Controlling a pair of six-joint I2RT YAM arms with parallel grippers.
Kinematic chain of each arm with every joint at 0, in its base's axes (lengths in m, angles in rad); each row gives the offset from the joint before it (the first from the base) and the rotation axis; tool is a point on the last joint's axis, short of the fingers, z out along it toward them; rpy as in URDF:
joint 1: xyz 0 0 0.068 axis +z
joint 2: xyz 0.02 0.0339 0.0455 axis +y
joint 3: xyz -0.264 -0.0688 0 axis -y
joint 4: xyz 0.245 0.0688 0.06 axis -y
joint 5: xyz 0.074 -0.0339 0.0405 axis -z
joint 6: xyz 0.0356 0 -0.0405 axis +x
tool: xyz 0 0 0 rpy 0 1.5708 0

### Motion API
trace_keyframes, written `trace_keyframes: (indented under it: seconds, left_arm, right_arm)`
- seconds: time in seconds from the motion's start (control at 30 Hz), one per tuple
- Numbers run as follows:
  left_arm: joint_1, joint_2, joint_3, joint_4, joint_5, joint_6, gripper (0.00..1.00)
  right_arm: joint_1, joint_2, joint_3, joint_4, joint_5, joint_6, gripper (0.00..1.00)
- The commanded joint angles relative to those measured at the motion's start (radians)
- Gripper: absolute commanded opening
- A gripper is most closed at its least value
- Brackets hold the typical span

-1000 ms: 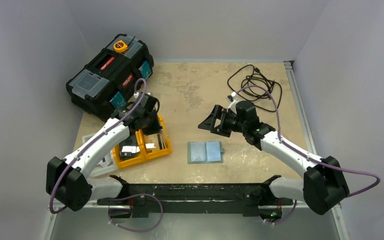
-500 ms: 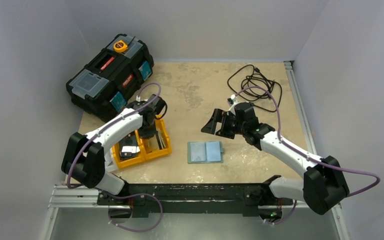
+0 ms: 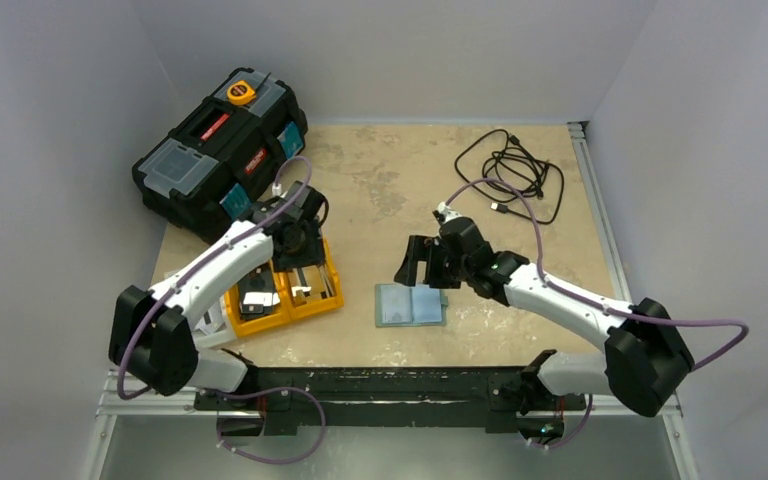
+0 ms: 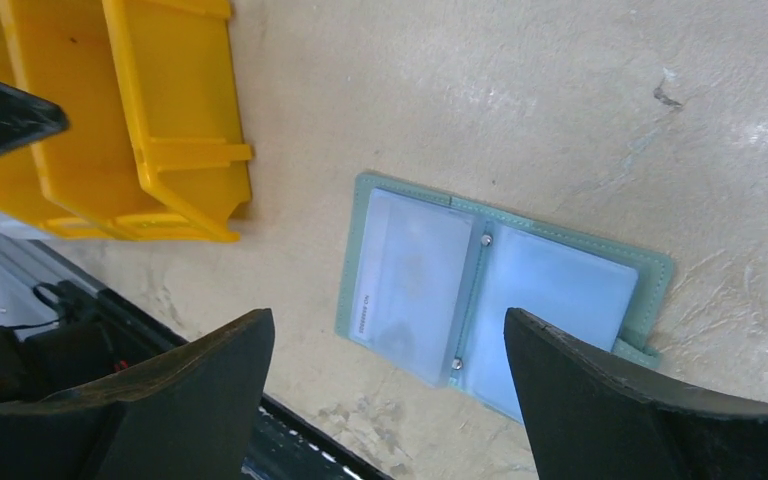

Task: Take the credit cards out of the card holder
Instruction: Place the credit card in the storage box, then remove the credit card from the card holder.

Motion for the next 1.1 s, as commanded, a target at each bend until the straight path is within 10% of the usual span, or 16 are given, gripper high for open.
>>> trace_keyframes:
  seconds: [0.0, 0.67, 1.07]
  left_arm:
    - [0.004, -0.1, 0.045, 0.046, 0.111, 0.025, 0.59]
    - [-0.013, -0.224, -0.072, 0.189, 0.482, 0.023, 0.58]
    - [-0.142, -0.078, -0.046, 0.28, 0.52, -0.021, 0.5]
  right_arm:
    - [0.109, 0.04, 0.092, -0.066, 0.195, -0.008, 0.82]
    - [0.316, 0.358, 0.224, -0.224, 0.465, 0.092, 0.61]
    - [0.273, 0.319, 0.135, -0.196, 0.469, 0.115, 0.18]
